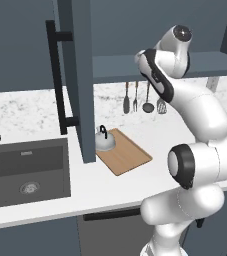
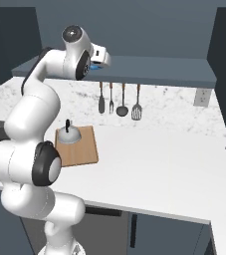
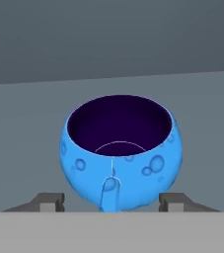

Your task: Pick the kettle from the counter and place it on the tray. Then pick the mug from the cabinet and place it on the tray. Then close the cabinet doors.

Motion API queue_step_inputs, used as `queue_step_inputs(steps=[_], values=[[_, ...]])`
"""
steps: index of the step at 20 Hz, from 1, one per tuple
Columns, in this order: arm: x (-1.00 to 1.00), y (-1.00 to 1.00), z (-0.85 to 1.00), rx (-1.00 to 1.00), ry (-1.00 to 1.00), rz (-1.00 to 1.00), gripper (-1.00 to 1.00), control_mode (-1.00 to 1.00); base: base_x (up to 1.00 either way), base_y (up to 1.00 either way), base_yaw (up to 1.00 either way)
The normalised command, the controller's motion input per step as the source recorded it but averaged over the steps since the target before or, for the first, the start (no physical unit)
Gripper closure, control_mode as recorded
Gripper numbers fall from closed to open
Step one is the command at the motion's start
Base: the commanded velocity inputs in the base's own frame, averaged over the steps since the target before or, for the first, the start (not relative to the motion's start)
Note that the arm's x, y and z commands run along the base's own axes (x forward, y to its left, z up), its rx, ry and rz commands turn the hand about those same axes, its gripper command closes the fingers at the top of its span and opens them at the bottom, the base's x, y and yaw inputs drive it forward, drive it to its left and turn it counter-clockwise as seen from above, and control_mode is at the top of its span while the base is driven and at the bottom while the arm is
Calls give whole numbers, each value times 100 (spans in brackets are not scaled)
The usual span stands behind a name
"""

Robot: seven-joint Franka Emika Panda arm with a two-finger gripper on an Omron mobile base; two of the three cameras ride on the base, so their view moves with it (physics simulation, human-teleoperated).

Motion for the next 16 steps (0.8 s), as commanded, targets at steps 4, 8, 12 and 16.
queue_step_inputs(steps=[4,8,12,16], values=[[0,0,-2,0,0,0,100,-100,0,0,0],[0,0,-5,0,-4,0,100,-100,0,0,0],[0,0,-6,0,-6,0,100,-100,0,0,0],[-10,0,-2,0,-10,0,100,-100,0,0,0]])
